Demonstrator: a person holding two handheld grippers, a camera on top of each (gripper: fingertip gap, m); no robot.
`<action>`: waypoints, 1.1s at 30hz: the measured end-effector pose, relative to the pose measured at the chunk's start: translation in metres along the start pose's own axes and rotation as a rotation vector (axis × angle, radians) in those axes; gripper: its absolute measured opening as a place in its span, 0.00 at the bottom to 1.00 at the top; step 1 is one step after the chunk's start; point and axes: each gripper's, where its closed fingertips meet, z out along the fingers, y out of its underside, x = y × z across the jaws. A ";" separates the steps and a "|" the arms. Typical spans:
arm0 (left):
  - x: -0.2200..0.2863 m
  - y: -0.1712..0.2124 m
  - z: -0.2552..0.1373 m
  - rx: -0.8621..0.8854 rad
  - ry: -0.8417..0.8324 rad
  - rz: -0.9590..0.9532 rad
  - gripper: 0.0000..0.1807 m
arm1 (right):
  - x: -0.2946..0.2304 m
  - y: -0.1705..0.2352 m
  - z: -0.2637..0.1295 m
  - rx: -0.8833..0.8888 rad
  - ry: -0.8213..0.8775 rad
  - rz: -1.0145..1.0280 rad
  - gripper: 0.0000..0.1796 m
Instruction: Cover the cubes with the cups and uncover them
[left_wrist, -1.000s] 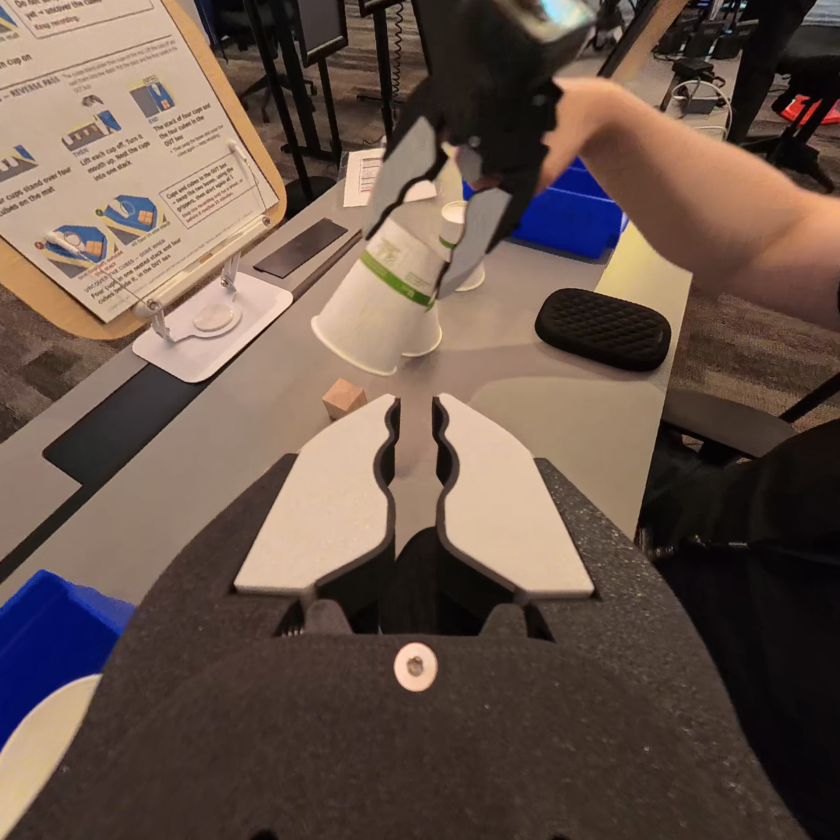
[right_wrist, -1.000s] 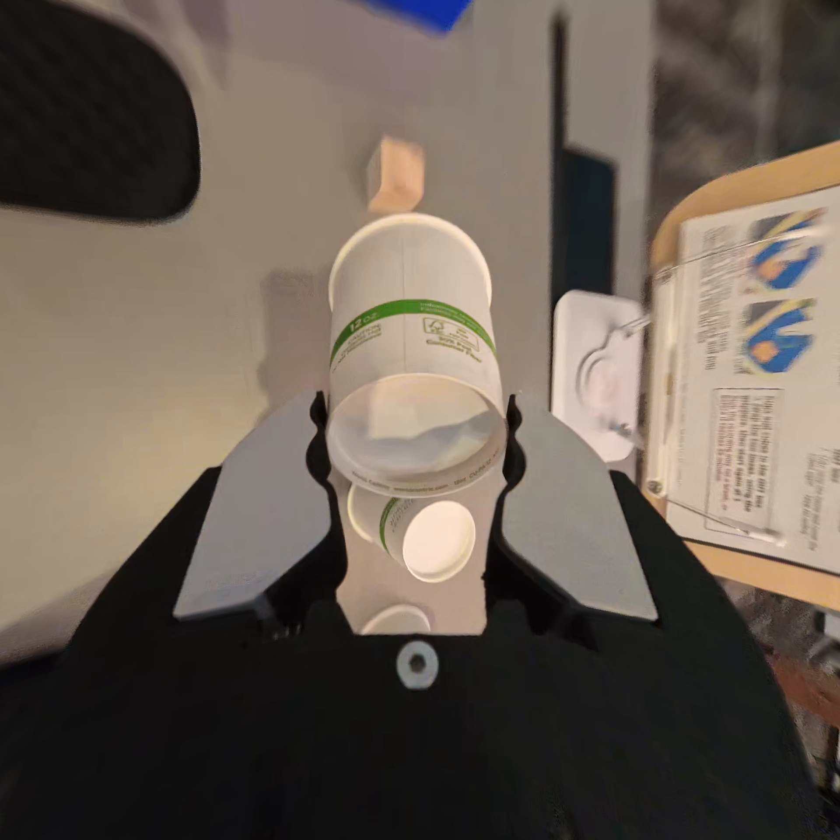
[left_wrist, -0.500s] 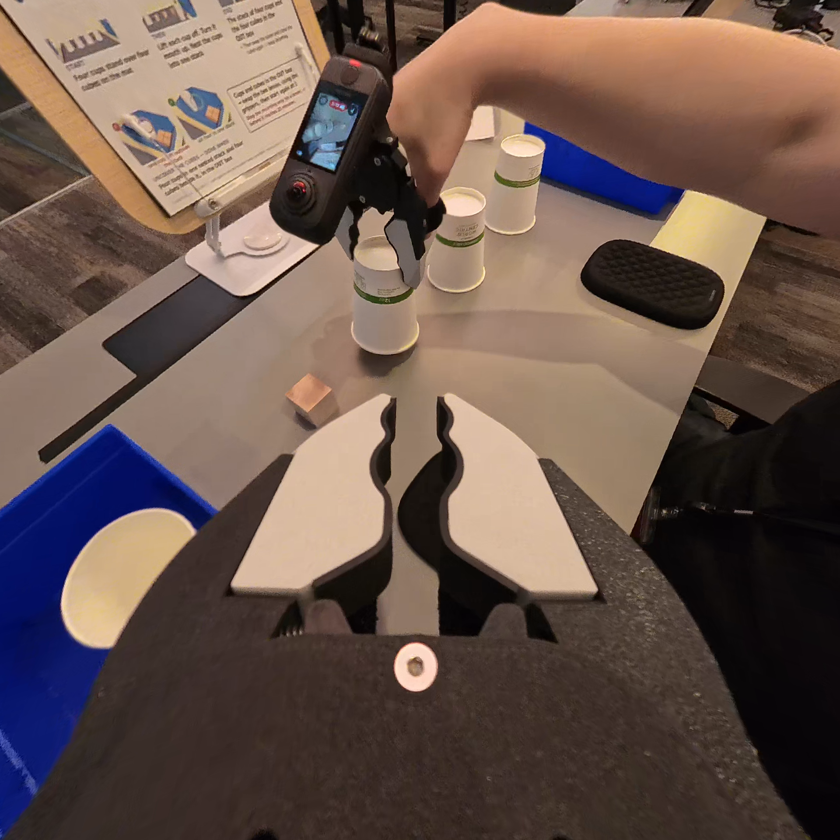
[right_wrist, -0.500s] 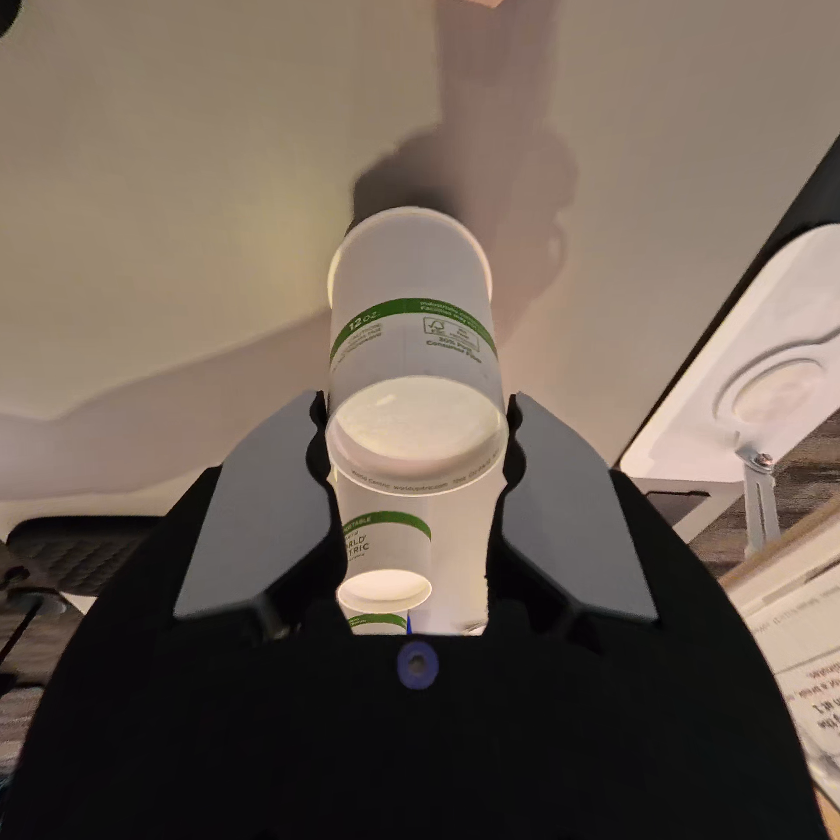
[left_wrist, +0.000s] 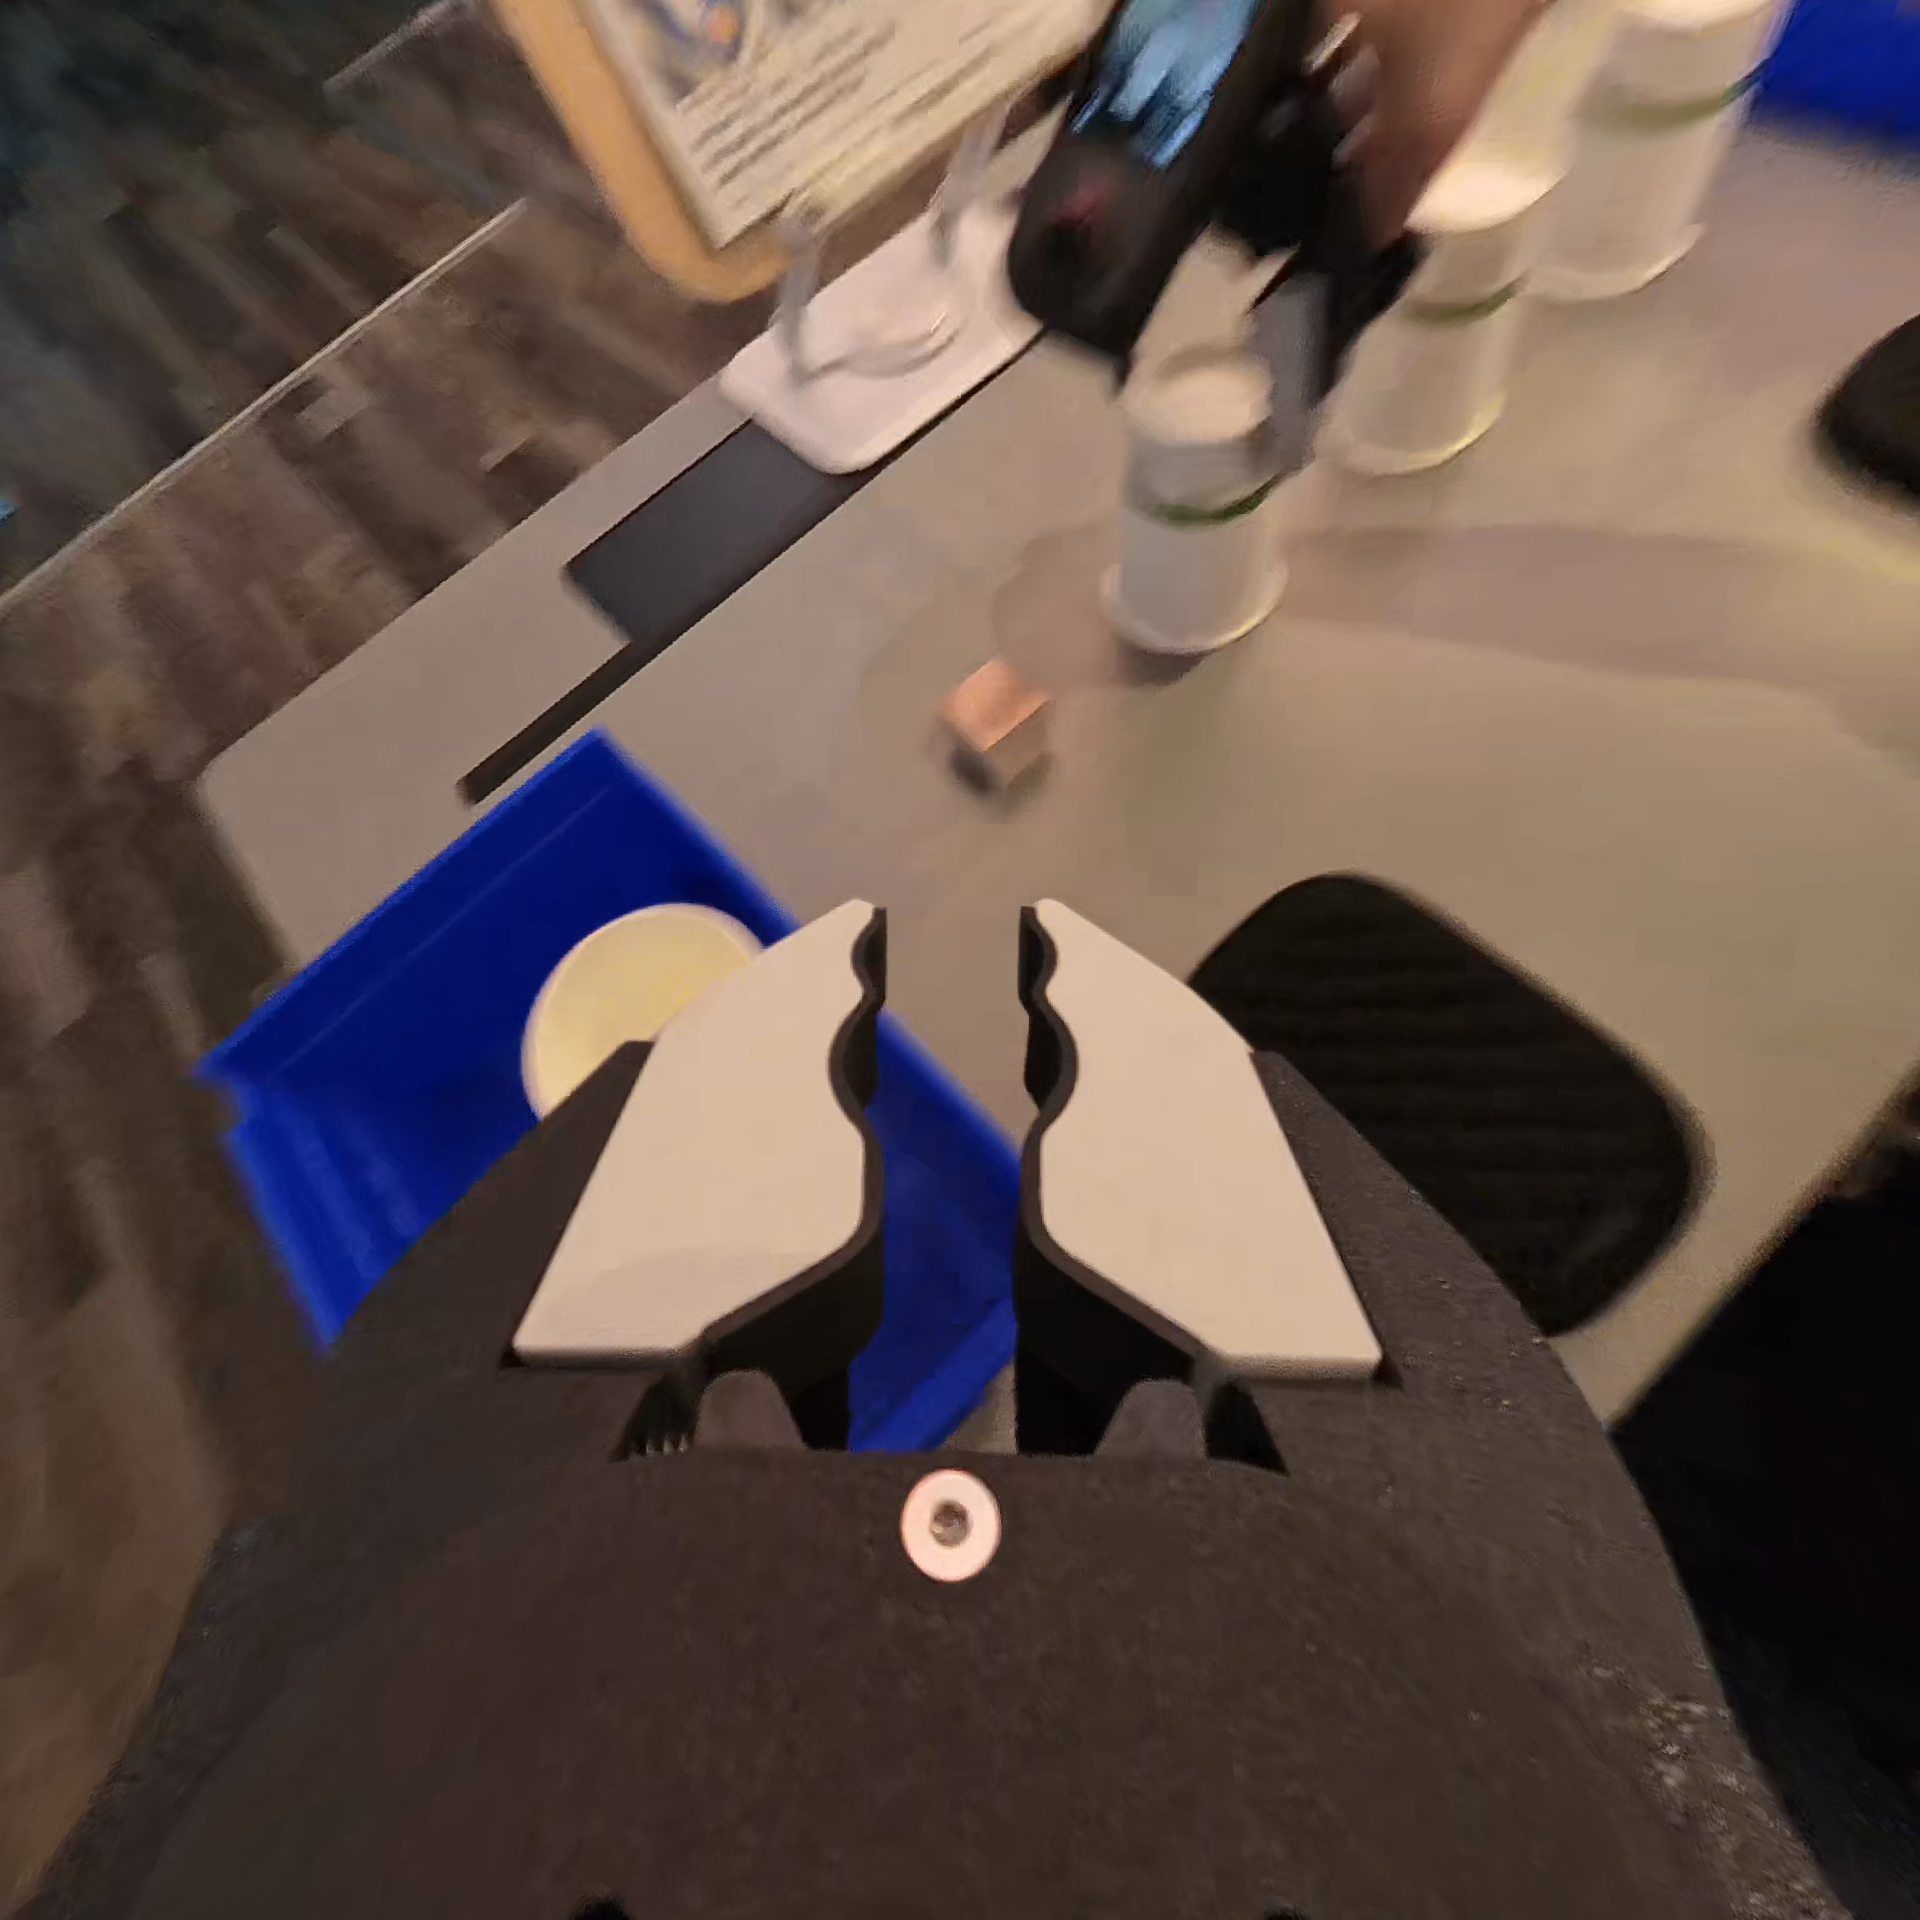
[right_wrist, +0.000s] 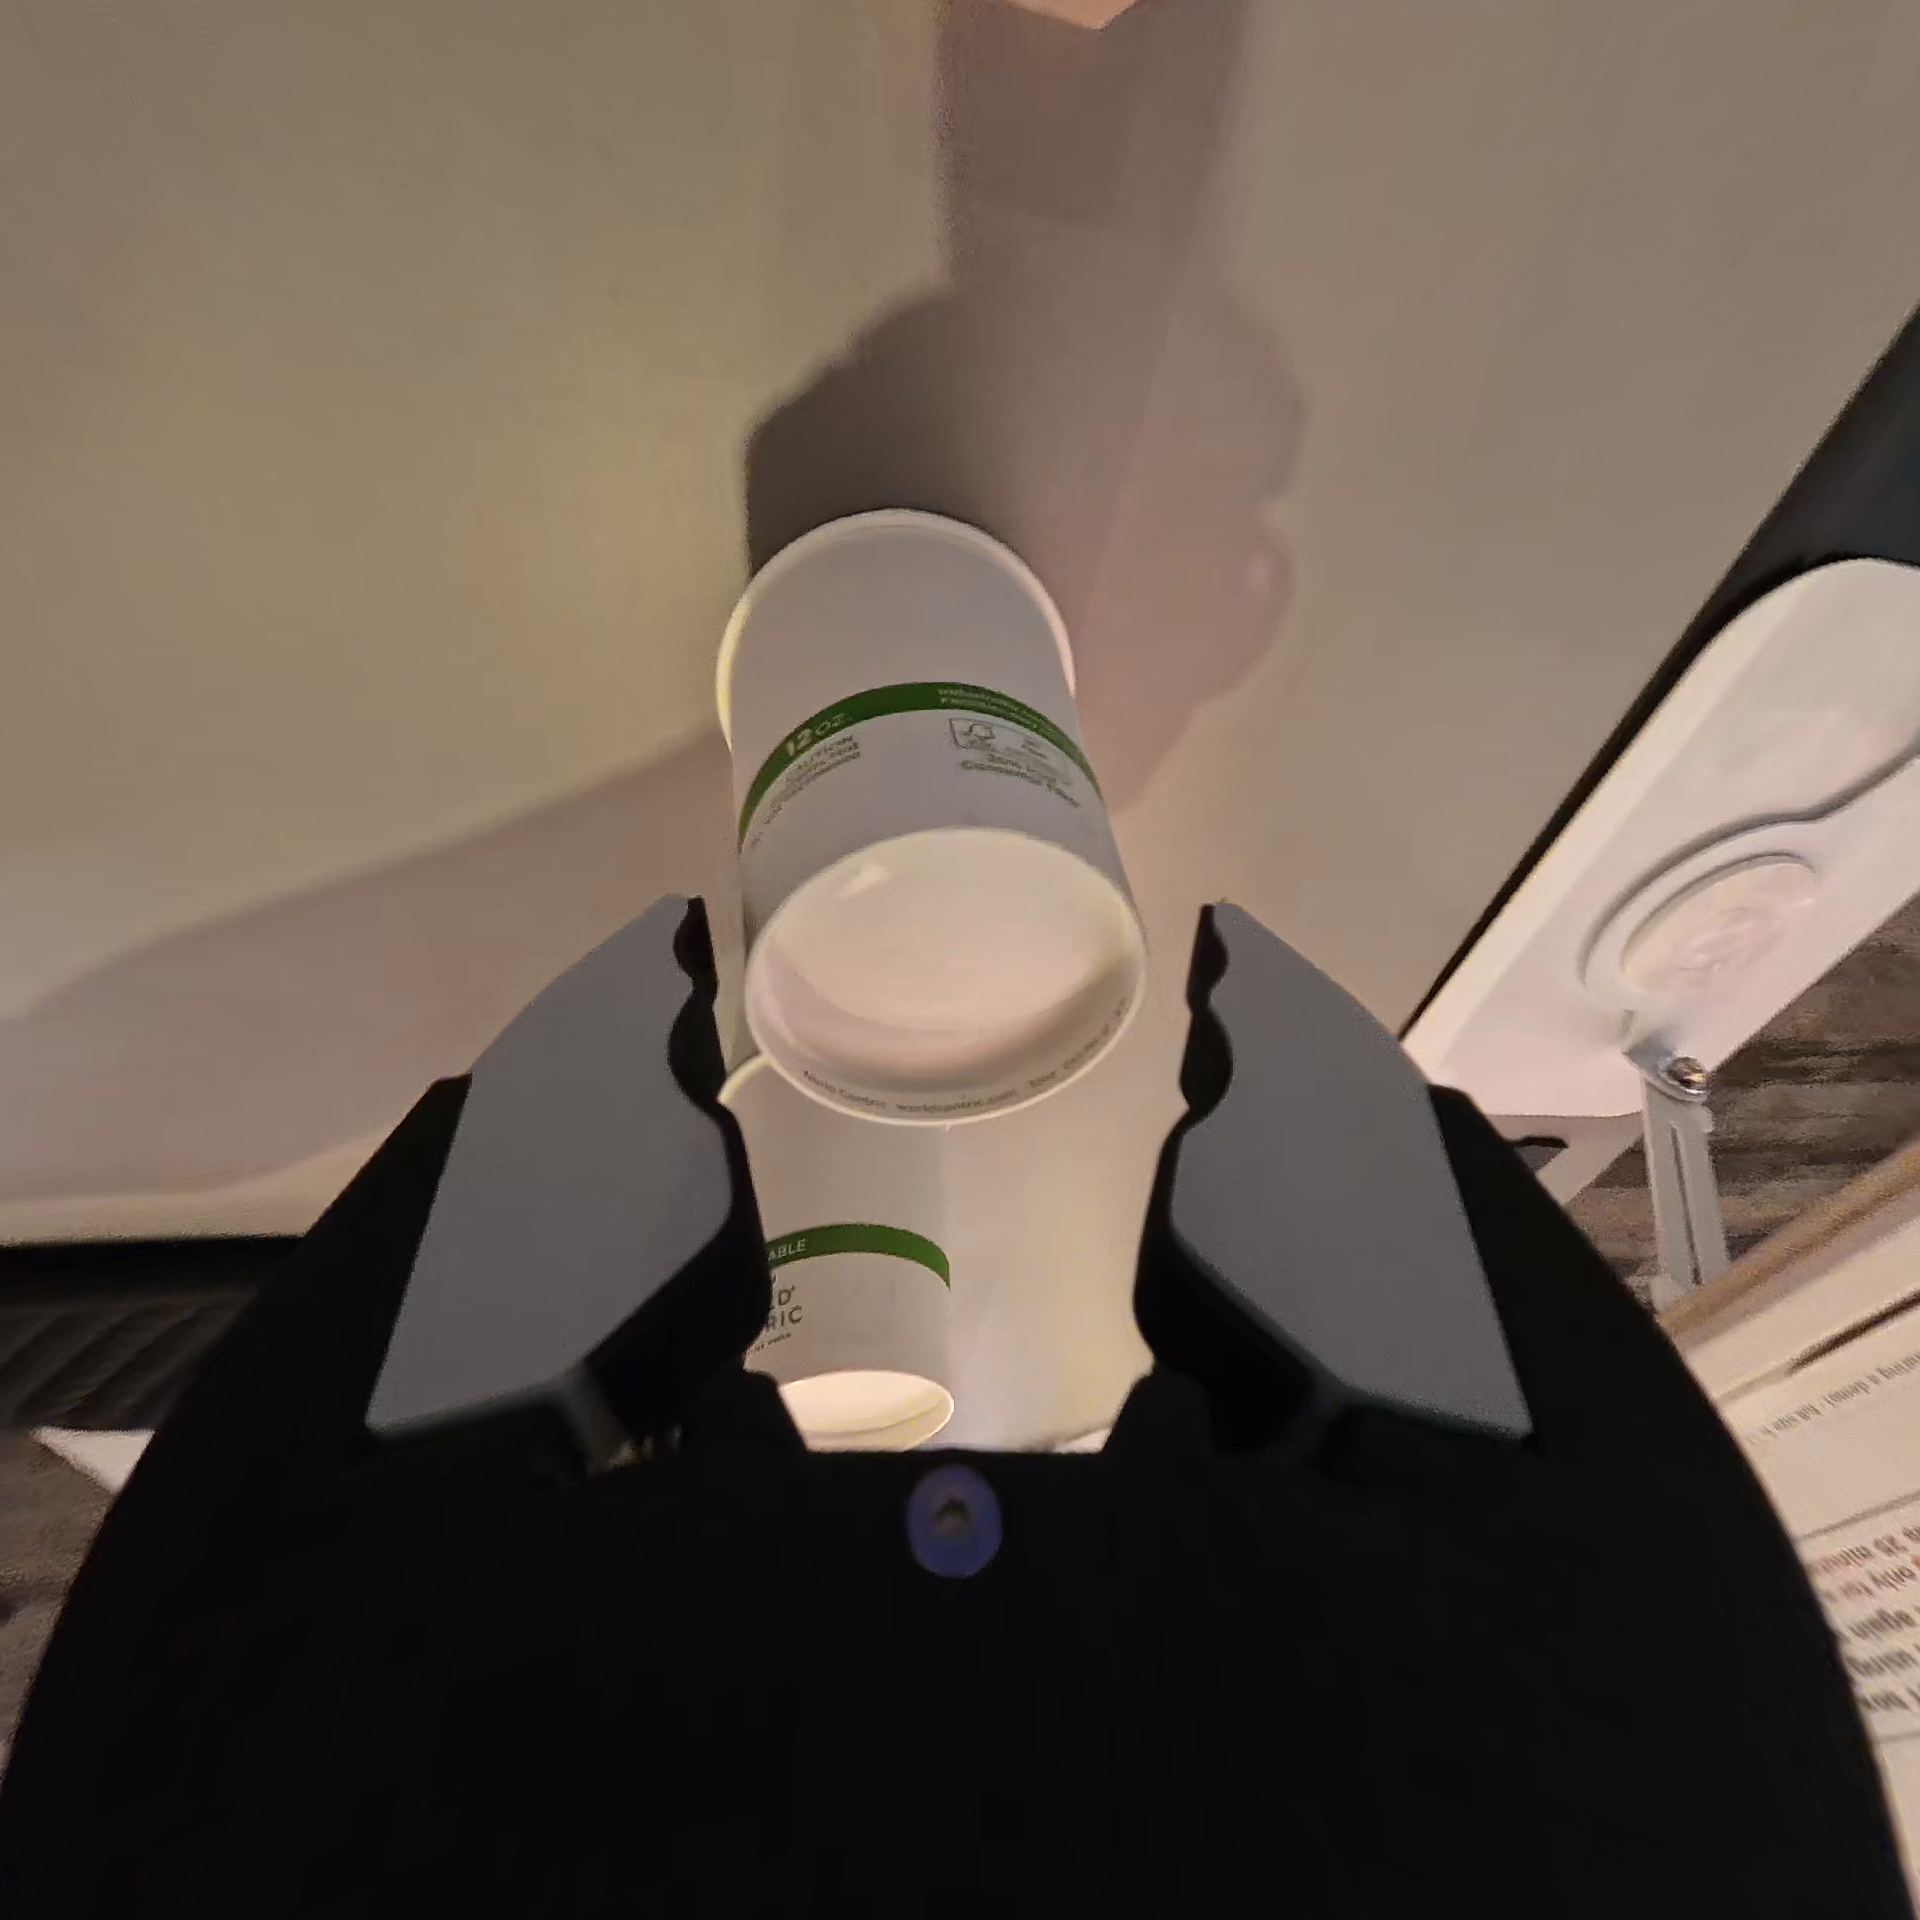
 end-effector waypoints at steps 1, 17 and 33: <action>-0.012 0.012 0.008 -0.068 -0.027 0.040 0.13 | 0.001 -0.002 -0.005 0.038 0.031 -0.004 0.50; -0.062 0.122 0.096 -0.613 0.026 0.283 0.03 | -0.079 0.003 -0.088 0.651 0.337 0.046 0.51; 0.091 -0.094 -0.038 0.460 0.309 0.119 0.00 | -0.120 -0.067 -0.193 1.501 0.542 0.078 0.47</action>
